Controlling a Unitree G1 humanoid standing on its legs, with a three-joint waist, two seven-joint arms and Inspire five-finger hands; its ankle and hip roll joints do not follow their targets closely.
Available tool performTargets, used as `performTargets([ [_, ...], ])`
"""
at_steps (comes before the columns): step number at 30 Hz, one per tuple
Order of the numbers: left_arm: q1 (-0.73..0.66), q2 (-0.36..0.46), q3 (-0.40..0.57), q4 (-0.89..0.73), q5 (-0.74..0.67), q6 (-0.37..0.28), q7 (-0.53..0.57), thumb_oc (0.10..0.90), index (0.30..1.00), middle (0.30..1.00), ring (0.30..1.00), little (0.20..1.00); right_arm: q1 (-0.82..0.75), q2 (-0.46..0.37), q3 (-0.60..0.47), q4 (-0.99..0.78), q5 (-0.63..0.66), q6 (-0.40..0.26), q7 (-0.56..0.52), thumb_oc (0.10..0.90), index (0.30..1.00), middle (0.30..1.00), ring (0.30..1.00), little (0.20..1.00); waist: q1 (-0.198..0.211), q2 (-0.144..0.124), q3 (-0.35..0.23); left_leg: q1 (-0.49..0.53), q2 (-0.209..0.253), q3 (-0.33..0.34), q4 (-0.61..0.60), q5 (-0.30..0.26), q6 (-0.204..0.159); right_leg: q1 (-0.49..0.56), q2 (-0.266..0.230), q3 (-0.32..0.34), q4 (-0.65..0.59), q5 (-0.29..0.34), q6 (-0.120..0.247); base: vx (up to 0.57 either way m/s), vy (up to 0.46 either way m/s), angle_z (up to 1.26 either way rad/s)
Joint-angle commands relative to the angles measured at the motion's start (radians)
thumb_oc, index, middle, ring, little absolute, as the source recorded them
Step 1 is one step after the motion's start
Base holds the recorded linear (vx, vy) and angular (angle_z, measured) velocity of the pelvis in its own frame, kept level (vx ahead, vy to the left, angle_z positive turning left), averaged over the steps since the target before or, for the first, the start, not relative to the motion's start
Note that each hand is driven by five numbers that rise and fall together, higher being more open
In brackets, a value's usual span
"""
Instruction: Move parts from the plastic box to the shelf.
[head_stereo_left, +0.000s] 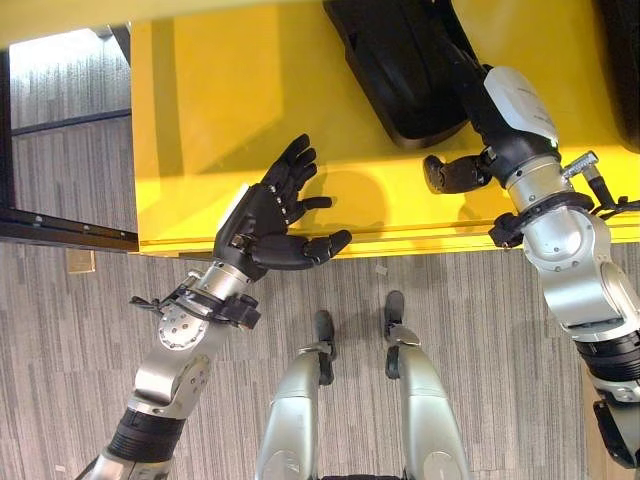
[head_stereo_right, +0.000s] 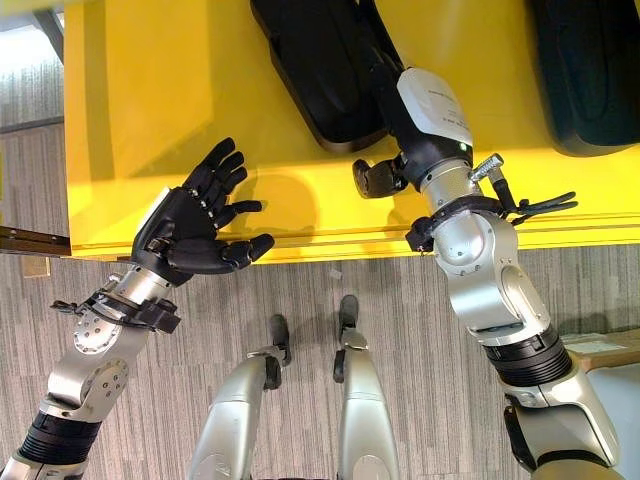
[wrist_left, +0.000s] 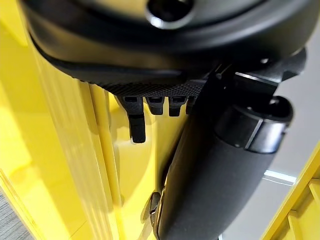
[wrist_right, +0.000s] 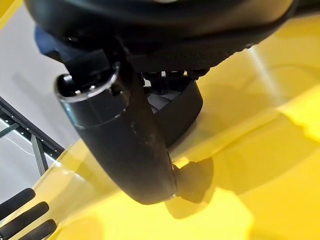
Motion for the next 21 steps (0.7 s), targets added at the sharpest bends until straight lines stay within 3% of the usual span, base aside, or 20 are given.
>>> performTargets([
  [1, 0.050, -0.025, -0.043, -0.092, 0.008, 0.016, -0.013, 0.900, 1.000, 1.000, 1.000, 1.000, -0.067, -0.002, 0.015, -0.048, -0.008, 0.002, -0.037, 0.900, 1.000, 1.000, 1.000, 1.000, 0.010, 0.041, -0.014, 0.020, -0.011, -0.045, -0.096, 0.081, -0.021, 0.053, 0.011, -0.024, 0.151, -0.185, 0.018, 0.00, 0.000, 0.00],
  [21, 0.037, -0.041, -0.049, -0.099, 0.014, 0.039, -0.005, 0.900, 1.000, 1.000, 1.000, 1.000, -0.026, 0.083, 0.003, -0.050, 0.090, 0.020, -0.131, 0.900, 1.000, 1.000, 1.000, 1.000, 0.003, 0.045, -0.014, 0.011, -0.013, -0.042, -0.095, 0.081, -0.019, 0.039, 0.017, -0.015, 0.155, -0.183, 0.017, 0.00, 0.000, 0.00],
])
